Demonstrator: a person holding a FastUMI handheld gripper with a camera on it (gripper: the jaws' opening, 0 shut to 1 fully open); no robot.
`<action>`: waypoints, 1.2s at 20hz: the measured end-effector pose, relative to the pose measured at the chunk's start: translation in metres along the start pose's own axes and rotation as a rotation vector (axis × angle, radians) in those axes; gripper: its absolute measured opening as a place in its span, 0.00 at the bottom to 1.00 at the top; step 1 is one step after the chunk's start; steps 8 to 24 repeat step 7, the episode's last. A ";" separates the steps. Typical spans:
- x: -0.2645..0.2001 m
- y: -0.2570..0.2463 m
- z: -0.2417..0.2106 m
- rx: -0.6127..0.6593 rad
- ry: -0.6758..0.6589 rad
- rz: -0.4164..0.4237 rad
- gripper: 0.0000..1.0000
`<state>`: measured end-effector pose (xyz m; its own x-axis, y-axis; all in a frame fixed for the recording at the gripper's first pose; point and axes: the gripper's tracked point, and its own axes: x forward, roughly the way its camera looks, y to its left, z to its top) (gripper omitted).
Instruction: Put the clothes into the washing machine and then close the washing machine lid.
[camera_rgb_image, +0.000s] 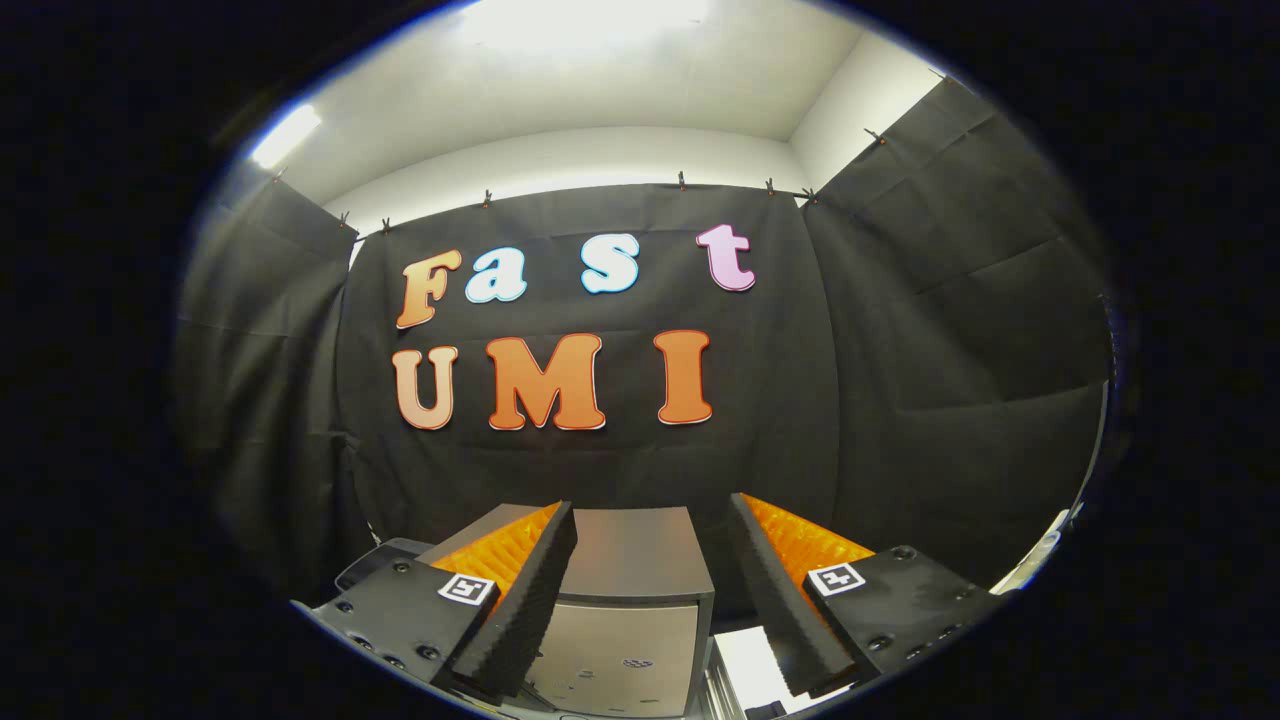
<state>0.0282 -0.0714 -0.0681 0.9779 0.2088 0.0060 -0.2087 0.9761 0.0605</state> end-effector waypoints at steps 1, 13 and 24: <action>0.001 0.001 -0.001 0.002 -0.004 0.002 0.98; 0.000 0.009 0.006 -0.006 -0.021 0.039 0.98; 0.000 0.009 0.006 -0.006 -0.021 0.039 0.98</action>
